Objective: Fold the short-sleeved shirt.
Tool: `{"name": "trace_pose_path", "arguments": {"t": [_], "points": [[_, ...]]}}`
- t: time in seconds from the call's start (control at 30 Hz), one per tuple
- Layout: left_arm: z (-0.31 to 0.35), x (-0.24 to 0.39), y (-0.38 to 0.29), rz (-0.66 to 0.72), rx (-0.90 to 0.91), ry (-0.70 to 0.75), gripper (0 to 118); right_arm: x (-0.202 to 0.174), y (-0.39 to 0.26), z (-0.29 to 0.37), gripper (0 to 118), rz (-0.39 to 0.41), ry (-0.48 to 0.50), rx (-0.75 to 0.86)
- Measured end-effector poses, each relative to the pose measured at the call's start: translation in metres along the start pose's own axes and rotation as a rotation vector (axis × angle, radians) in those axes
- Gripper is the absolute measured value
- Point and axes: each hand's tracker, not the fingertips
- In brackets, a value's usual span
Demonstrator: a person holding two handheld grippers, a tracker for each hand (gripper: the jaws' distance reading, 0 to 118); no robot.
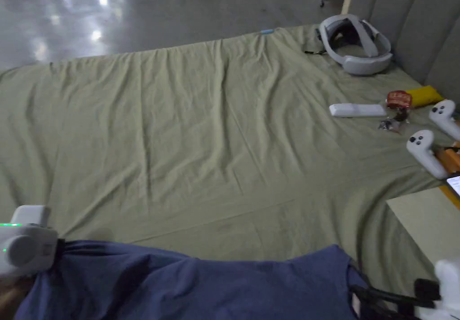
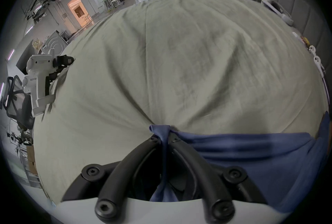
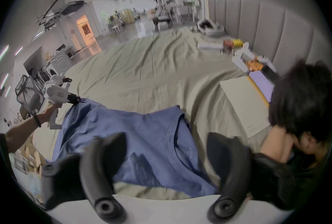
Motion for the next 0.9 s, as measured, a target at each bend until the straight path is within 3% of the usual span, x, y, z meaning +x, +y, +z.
{"name": "trace_pose_path", "arguments": {"t": [0.17, 0.27, 0.33, 0.37, 0.43, 0.47, 0.53, 0.63, 0.73, 0.83, 0.9], "points": [[0.008, 0.000, 0.002, -0.006, -0.033, -0.025, 9, 0.030, 0.017, -0.079, 103, -0.081, 0.008, -0.051], [0.013, -0.001, 0.001, 0.010, -0.031, -0.036, 9, 0.045, 0.023, -0.124, 103, -0.126, -0.047, -0.123], [0.014, -0.001, 0.001, 0.005, -0.029, -0.036, 9, 0.046, 0.024, -0.143, 102, -0.114, -0.103, -0.191], [0.014, 0.000, 0.001, 0.000, -0.027, -0.034, 9, 0.042, 0.021, -0.149, 98, -0.102, -0.116, -0.216], [0.016, 0.003, -0.002, -0.005, -0.021, -0.030, 9, 0.030, 0.017, -0.151, 78, -0.034, -0.188, -0.221], [0.014, 0.002, 0.000, -0.006, -0.017, -0.027, 9, 0.022, 0.015, -0.147, 66, 0.036, -0.217, -0.199], [0.016, 0.003, -0.002, -0.008, -0.010, -0.021, 9, 0.006, 0.013, -0.144, 41, 0.094, -0.206, -0.179], [0.025, -0.001, -0.003, 0.000, 0.005, -0.020, 8, -0.001, 0.015, -0.145, 15, 0.094, -0.240, -0.179], [0.070, -0.013, -0.015, 0.053, 0.128, -0.062, 7, 0.015, 0.016, -0.115, 9, 0.008, -0.174, -0.102], [0.142, -0.034, -0.036, 0.108, 0.259, -0.148, 7, 0.016, 0.020, -0.071, 8, -0.012, -0.088, -0.006], [0.198, -0.053, -0.055, 0.178, 0.384, -0.204, 7, 0.007, 0.025, -0.039, 7, 0.021, -0.061, 0.064]]}}
